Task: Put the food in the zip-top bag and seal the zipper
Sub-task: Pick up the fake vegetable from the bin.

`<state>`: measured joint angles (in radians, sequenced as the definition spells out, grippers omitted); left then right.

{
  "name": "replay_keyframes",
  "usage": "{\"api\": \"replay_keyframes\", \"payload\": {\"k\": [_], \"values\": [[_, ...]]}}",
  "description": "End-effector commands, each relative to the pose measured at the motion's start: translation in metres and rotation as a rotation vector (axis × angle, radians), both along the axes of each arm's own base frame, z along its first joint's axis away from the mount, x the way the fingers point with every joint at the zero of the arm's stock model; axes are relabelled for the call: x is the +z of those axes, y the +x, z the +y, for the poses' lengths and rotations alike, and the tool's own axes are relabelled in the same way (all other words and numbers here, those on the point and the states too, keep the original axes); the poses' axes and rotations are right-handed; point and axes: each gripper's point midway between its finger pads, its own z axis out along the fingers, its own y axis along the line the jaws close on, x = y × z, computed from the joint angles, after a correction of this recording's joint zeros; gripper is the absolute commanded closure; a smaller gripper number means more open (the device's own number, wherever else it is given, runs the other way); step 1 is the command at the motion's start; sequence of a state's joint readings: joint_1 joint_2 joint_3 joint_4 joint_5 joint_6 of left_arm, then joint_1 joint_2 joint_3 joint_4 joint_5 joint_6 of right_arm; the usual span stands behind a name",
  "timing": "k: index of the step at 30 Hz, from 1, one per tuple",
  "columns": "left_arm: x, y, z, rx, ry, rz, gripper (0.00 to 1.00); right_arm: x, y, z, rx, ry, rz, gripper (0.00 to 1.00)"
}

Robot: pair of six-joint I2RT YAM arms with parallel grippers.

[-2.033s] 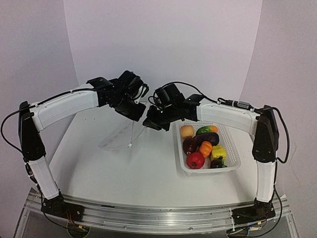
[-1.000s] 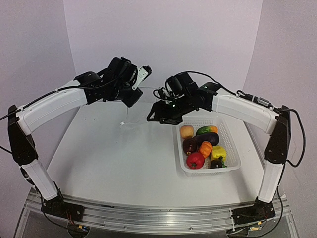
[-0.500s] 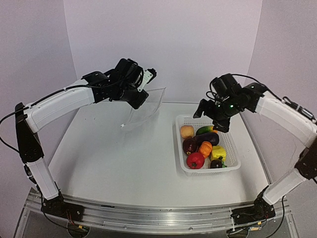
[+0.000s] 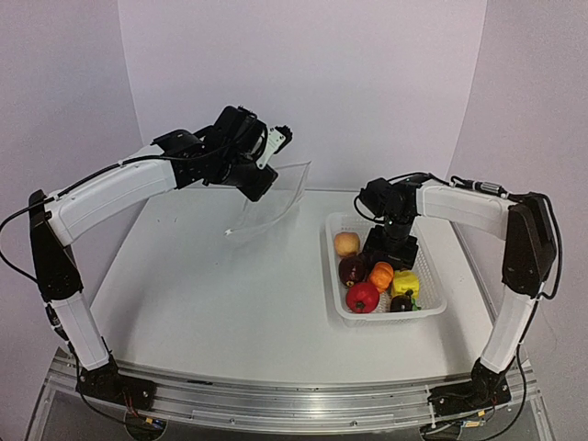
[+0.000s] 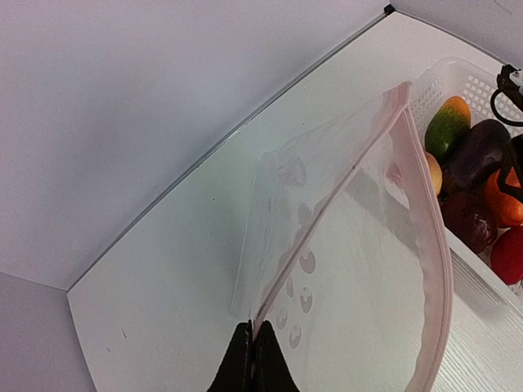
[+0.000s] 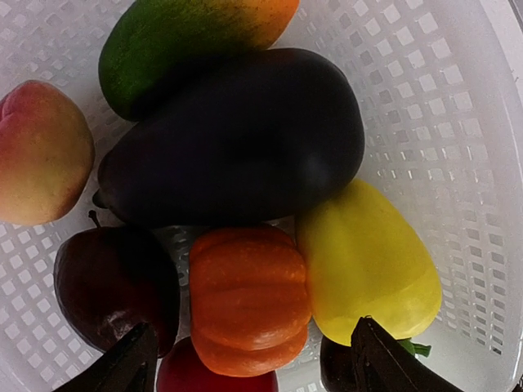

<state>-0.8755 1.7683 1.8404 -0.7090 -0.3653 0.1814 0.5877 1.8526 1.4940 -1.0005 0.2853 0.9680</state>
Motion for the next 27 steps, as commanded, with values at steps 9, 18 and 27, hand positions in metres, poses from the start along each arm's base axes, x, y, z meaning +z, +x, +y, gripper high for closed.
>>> {"api": "replay_keyframes", "payload": {"k": [9,18,27], "values": [[0.020,-0.001,-0.005,-0.010,-0.043,-0.027,1.00,-0.018,0.000,0.006,-0.009,-0.010,0.077,0.32],[0.025,-0.001,-0.005,-0.008,-0.052,-0.034,1.00,-0.004,0.000,0.009,0.025,0.036,0.060,0.75],[0.017,-0.005,-0.008,-0.007,-0.074,0.019,1.00,0.131,0.004,0.021,0.240,0.055,-0.235,0.88]]}}
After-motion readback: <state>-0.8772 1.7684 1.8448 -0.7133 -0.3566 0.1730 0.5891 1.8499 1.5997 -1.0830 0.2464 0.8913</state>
